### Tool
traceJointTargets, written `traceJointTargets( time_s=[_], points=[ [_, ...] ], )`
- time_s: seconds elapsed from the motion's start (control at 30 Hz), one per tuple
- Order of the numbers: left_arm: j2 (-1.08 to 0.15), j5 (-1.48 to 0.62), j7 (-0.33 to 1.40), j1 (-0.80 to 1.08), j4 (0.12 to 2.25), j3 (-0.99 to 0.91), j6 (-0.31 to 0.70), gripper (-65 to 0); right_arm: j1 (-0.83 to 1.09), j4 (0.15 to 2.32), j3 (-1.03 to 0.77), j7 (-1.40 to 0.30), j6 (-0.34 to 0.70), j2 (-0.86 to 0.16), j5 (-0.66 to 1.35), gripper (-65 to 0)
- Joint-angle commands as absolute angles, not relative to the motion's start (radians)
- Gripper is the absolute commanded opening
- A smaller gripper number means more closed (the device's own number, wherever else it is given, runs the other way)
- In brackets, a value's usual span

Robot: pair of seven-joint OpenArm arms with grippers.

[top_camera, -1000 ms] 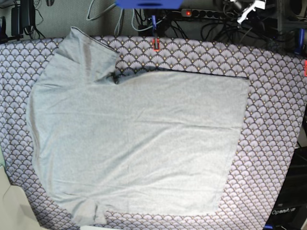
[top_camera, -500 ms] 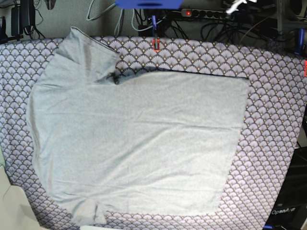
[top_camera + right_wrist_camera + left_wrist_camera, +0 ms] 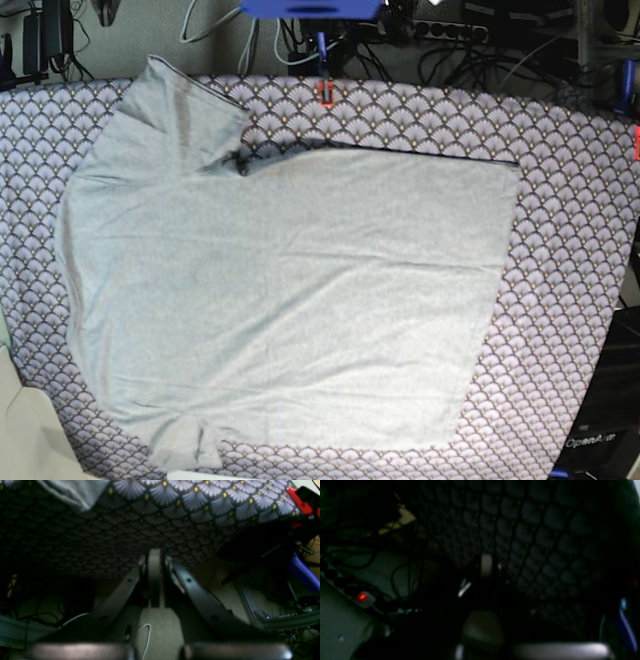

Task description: Fold the T-shirt properly

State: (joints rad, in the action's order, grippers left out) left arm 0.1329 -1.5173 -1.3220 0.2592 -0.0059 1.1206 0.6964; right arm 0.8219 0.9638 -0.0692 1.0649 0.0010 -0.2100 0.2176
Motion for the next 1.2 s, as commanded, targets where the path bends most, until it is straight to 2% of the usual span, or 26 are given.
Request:
traceJointTargets(
  time_s=[0.0, 0.17, 0.8, 1.17],
  points=[
    [0.157, -1.484, -1.313, 0.289, 0.0, 1.141, 0.698, -65.0, 0.832, 0.967, -0.073, 1.093, 0.002, -0.219, 0.226, -62.5],
    [0.157, -1.484, -1.29, 0.312, 0.0, 1.198, 0.698, -65.0, 0.831, 0.967, -0.073, 1.093, 0.002, -0.219, 0.226, -62.5],
    [-0.05, -1.484, -0.814, 0.294, 0.0, 1.219, 0.698, -65.0, 0.831, 0.963, -0.073, 1.044, 0.002, -0.213, 0.226, -62.5],
    [-0.119, -1.484, -0.621, 0.231, 0.0, 1.213, 0.698, -65.0, 0.831, 0.961, -0.07, 1.044, 0.002, -0.213, 0.226, -62.5]
  ],
)
